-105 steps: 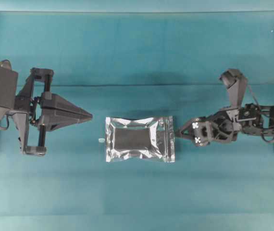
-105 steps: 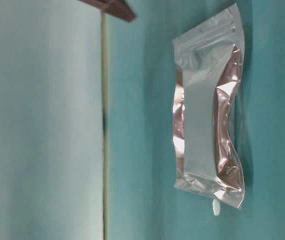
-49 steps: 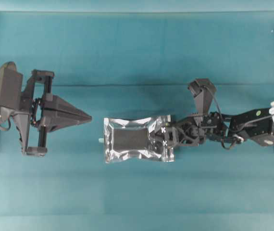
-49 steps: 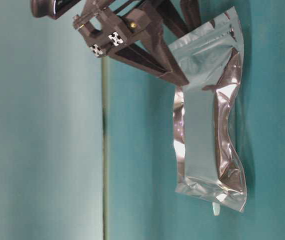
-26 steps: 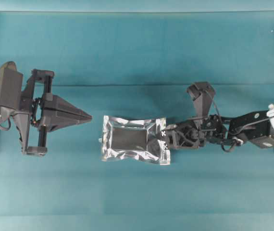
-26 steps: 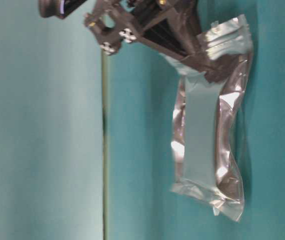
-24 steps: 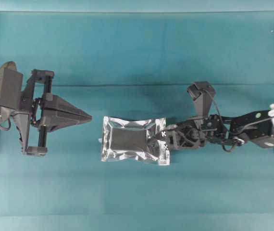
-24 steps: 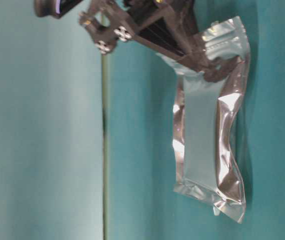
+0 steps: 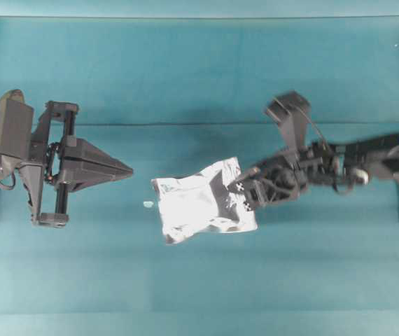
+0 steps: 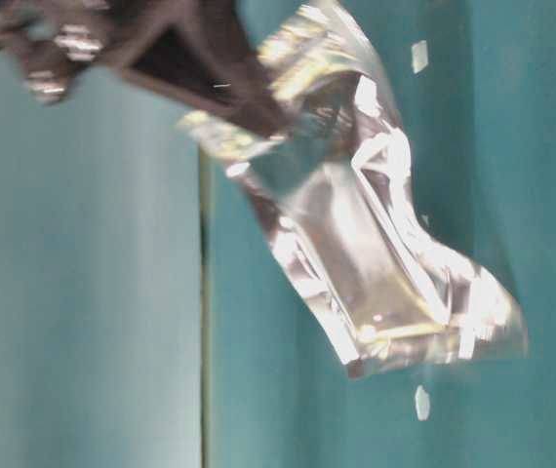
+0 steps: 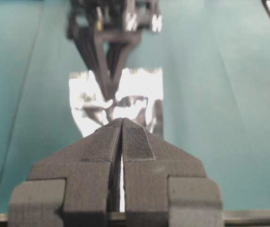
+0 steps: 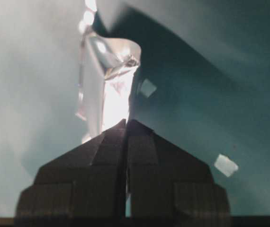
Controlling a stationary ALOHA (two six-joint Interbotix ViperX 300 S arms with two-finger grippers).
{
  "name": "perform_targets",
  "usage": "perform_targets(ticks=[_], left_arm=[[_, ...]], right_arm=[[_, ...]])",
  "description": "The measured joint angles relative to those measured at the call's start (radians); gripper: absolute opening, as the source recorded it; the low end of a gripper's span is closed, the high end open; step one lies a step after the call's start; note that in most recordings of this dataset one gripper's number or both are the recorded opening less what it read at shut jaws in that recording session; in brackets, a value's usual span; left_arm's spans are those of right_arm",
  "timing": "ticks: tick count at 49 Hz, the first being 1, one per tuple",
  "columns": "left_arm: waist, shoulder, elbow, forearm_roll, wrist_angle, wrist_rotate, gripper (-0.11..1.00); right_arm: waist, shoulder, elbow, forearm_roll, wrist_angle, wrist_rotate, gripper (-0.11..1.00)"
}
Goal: Hand over the silver zip bag and make it stand upright.
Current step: 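Lift the bag with the right gripper and rotate it to hang vertically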
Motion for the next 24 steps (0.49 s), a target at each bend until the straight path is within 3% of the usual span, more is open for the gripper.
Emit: perform_targets(ticks=[9, 24], left_arm=[[0.000, -0.002, 0.003, 0.002, 0.000, 0.000, -0.08], [0.000, -0.003, 0.005, 0.002, 0.000, 0.000, -0.08]], right_arm=[[-0.026, -0.008, -0.140, -0.015, 0.272, -0.150, -0.01], [-0.044, 0.052, -0.370, -0.017, 0.578, -0.356, -0.01]])
